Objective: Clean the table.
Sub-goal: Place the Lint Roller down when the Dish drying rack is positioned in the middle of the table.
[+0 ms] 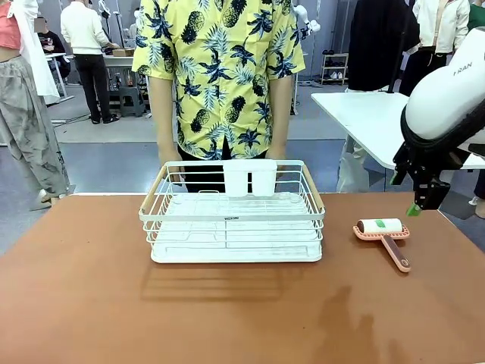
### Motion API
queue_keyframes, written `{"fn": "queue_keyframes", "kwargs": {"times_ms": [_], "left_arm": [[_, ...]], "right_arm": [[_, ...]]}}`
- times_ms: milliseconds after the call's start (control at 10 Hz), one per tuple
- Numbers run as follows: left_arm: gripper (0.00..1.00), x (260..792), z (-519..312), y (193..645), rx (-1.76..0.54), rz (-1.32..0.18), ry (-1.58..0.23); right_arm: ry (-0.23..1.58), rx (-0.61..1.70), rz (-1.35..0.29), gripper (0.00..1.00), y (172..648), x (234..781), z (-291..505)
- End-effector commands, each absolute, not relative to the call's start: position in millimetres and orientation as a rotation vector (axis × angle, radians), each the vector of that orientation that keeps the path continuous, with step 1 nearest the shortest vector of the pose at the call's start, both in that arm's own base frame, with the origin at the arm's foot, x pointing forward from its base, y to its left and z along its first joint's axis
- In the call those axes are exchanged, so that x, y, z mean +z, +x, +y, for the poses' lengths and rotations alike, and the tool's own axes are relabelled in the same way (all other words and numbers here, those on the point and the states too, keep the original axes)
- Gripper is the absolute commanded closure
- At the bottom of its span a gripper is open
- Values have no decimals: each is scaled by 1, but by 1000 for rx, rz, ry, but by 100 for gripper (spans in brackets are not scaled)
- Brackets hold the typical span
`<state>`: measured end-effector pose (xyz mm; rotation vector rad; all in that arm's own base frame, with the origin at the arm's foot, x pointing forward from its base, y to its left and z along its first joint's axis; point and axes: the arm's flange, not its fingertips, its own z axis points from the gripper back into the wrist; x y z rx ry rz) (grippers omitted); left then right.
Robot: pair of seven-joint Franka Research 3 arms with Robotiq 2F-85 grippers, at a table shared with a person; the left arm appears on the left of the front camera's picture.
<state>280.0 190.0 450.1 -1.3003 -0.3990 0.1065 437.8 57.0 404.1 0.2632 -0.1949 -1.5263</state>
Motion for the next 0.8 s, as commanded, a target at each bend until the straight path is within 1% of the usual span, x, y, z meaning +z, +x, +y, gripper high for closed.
{"fn": "queue_keyframes", "kwargs": {"times_ms": [0, 700], "left_arm": [[0, 451, 191, 279, 101, -404, -1312], [0, 451, 191, 279, 101, -404, -1312]], "right_arm": [[268, -1524, -198, 0, 436, 406, 59], [268, -1524, -198, 0, 436, 406, 59]]}}
